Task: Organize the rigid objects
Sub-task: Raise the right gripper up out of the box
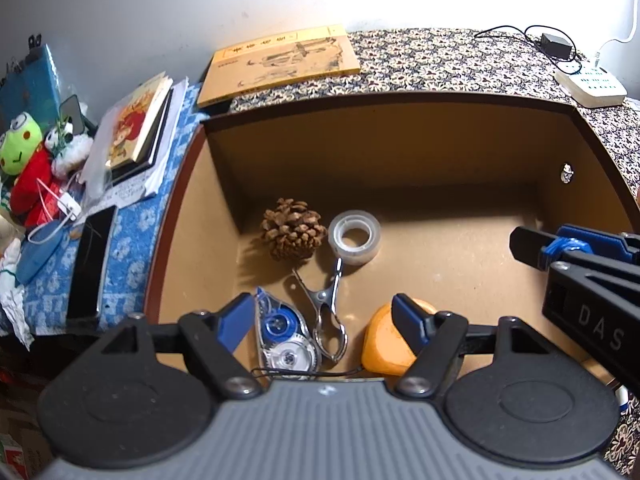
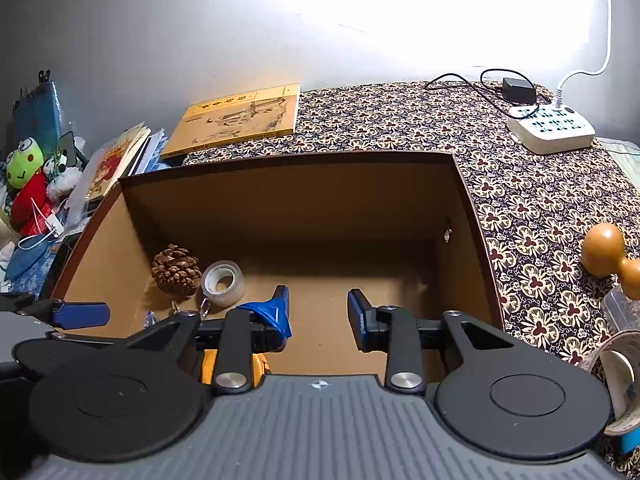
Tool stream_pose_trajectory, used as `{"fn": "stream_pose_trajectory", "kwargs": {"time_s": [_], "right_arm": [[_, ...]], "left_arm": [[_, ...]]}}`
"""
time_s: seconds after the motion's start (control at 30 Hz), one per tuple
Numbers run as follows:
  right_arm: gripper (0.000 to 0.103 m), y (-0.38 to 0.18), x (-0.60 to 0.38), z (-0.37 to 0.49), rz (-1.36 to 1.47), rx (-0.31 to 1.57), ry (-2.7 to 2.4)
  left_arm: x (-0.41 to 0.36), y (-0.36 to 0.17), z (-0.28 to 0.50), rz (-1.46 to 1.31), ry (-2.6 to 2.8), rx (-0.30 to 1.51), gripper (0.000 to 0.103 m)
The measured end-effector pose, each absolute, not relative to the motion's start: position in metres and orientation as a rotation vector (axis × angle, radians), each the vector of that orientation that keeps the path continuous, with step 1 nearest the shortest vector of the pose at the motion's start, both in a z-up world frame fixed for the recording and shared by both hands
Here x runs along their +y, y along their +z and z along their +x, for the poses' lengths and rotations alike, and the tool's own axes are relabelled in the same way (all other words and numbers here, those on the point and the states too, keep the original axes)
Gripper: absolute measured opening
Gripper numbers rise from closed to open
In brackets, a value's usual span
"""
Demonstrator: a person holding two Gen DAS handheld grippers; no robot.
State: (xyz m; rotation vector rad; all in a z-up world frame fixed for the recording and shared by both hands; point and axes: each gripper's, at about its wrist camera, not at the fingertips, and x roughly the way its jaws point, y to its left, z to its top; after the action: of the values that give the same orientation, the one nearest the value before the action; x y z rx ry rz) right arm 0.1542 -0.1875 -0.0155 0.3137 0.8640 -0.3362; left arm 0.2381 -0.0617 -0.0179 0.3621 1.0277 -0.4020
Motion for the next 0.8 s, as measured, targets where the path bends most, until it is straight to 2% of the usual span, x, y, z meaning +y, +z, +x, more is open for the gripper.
{"fn": "stream_pose_trajectory", "kwargs": {"time_s": [0.3, 0.8], "right_arm": [[0.015, -0.01, -0.178, 0.152, 0.273, 0.863, -0.327], [0.015, 0.021, -0.166, 0.13, 0.248, 0.825, -0.222]], "left_arm": [[-0.06, -0.016, 0.236, 0.363, -0.403, 1.031, 0.074], [-0.044, 0.018, 0.204, 0.349, -0.3, 0.975, 0.074]]}}
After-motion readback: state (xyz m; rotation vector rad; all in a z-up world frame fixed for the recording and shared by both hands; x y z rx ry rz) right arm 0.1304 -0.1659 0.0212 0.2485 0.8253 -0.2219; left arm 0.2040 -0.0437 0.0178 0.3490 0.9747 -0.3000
